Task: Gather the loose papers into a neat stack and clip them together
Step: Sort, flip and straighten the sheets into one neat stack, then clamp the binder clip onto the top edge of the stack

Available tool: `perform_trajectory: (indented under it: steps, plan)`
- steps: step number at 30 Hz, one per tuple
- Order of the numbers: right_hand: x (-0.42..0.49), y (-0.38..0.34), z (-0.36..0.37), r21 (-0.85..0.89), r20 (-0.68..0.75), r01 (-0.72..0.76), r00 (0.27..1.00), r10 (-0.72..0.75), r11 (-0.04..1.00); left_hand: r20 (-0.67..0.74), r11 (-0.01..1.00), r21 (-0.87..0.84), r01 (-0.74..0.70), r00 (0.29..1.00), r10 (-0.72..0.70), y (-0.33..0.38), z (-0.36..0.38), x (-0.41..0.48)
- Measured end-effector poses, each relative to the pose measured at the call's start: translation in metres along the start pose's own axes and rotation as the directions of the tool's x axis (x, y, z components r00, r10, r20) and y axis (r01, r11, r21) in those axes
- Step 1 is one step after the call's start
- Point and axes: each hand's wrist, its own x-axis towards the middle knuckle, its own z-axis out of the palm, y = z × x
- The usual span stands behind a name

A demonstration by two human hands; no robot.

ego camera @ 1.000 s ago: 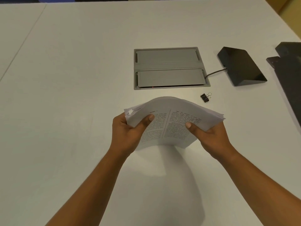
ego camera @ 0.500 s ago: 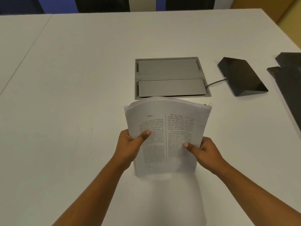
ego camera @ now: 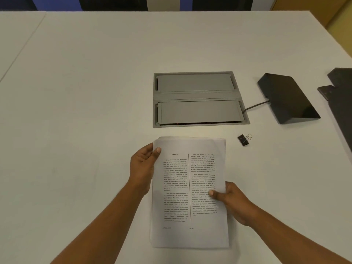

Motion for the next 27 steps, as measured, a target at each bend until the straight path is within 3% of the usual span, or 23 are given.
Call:
perform_trajectory:
  steps: [5,8,9,11,13,17,20,22,24,27]
  plan:
    - [0.019,-0.005,-0.008,-0.083,-0.027,-0.078,0.997,0.076,0.993,0.03,0.998,0.047,0.033,0.999,-0.035,-0.014,0.0,0.023]
    - [0.026,-0.016,-0.009,-0.289,-0.044,-0.098,0.995,0.089,0.952,0.036,0.989,0.143,0.048,0.998,-0.053,-0.02,-0.001,0.037]
    - [0.028,-0.021,-0.01,-0.442,-0.069,-0.099,0.995,0.076,0.891,0.044,0.987,0.155,0.047,0.998,-0.055,-0.023,-0.003,0.041]
    - [0.036,-0.03,-0.019,-0.736,-0.188,-0.147,0.982,0.01,0.661,0.038,0.989,0.141,0.043,0.998,-0.048,-0.029,-0.007,0.047]
    - [0.043,-0.043,-0.032,-0.823,-0.318,-0.214,0.941,-0.115,0.527,-0.001,0.993,0.114,0.041,0.999,-0.041,-0.035,-0.011,0.05]
    - [0.061,-0.088,-0.076,-0.803,-0.503,-0.232,0.758,-0.415,0.55,-0.075,0.997,0.065,0.037,0.997,-0.033,-0.043,-0.016,0.056]
    - [0.077,-0.119,-0.11,-0.786,-0.582,-0.29,0.645,-0.496,0.545,-0.063,0.999,0.044,0.029,0.998,-0.026,-0.045,-0.019,0.058]
    - [0.088,-0.129,-0.129,-0.752,-0.622,-0.342,0.652,-0.433,0.564,-0.054,0.999,0.033,0.025,0.998,-0.023,-0.047,-0.02,0.057]
    - [0.098,-0.13,-0.138,-0.651,-0.673,-0.376,0.687,-0.273,0.659,-0.055,0.999,0.031,0.015,0.998,-0.014,-0.048,-0.022,0.057]
    - [0.106,-0.124,-0.143,-0.591,-0.653,-0.365,0.74,-0.161,0.72,-0.052,1.0,0.025,0.001,0.999,0.001,-0.05,-0.021,0.057]
